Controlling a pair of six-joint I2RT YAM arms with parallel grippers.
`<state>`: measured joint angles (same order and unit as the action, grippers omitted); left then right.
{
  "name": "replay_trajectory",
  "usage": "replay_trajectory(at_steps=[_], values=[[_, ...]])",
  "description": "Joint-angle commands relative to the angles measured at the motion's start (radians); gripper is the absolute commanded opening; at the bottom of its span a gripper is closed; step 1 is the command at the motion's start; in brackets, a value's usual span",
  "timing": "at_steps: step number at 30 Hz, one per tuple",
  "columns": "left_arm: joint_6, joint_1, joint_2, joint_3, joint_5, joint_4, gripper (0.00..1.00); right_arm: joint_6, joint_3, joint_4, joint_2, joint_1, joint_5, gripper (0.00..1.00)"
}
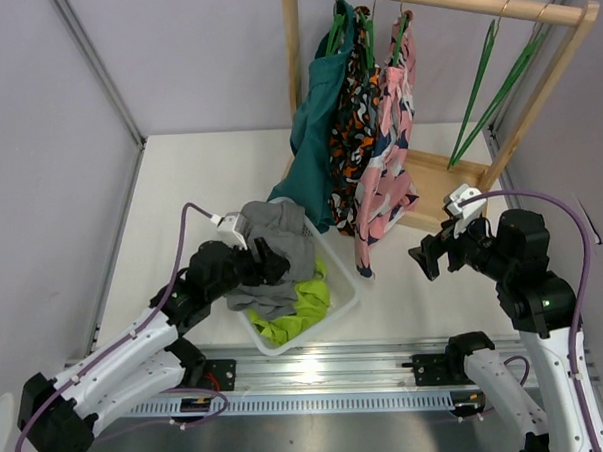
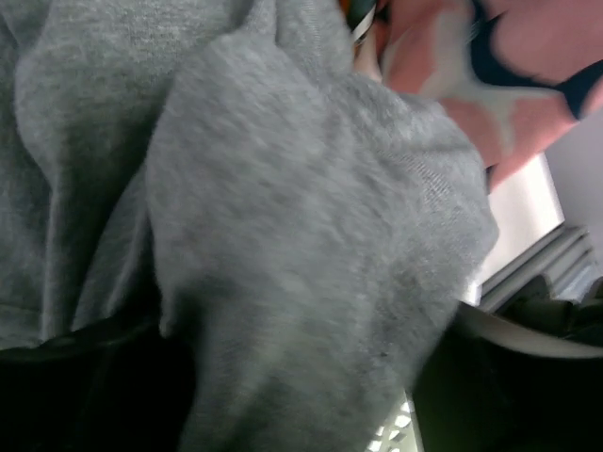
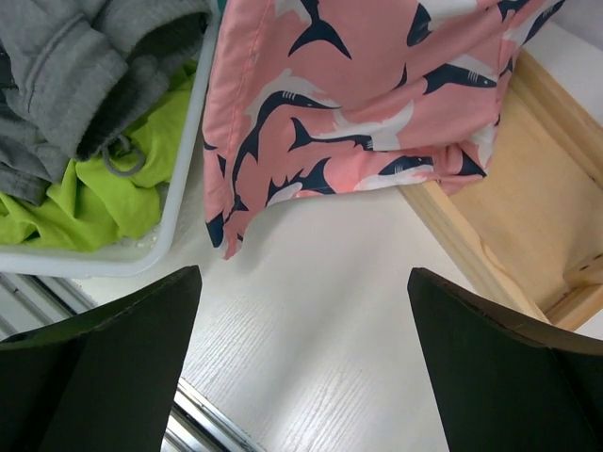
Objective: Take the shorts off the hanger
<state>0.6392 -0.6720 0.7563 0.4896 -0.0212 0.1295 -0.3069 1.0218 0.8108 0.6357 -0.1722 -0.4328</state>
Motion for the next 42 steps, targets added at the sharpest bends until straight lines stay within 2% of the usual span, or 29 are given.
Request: replay_trajectory(at_steps=[1,2,3,8,9,12,17,22,26,34,42], values=[[0.039,0.005,0.037,0.064,0.055,0.128,0.85,0.017,0.006,0.028,0.015,0.008,0.051,1.0],[0.033,0.005,0.016,0.111,0.052,0.14,0.95,0.026,0.014,0.031,0.019,0.011,0.09,1.0],[0.025,0.005,-0.003,0.128,0.046,0.159,0.99,0.032,0.018,0.039,0.024,0.017,0.103,1.0],[-0.041,0.005,-0.06,0.332,0.087,0.317,0.99,0.087,0.038,0.063,0.058,0.043,0.14,1.0],[-0.056,0.005,-0.058,0.412,0.087,0.347,0.99,0.095,0.04,0.07,0.059,0.045,0.138,0.99],[-0.108,0.005,-0.061,0.493,0.066,0.436,0.99,0.098,0.044,0.089,0.067,0.056,0.125,0.99],[-0.153,0.005,-0.123,0.521,0.086,0.496,0.99,0.133,0.058,0.096,0.07,0.068,0.161,0.99],[-0.187,0.005,-0.17,0.549,0.161,0.551,0.99,0.301,0.067,0.067,0.096,0.083,0.418,1.0],[-0.21,0.005,-0.192,0.569,0.247,0.585,0.99,0.365,0.075,0.096,0.104,0.099,0.526,0.99],[-0.216,0.005,-0.195,0.558,0.357,0.575,0.99,0.37,0.052,0.07,0.075,0.114,0.696,0.99],[-0.217,0.005,-0.212,0.506,0.377,0.536,0.99,0.353,0.046,0.021,0.088,0.123,0.726,1.0]])
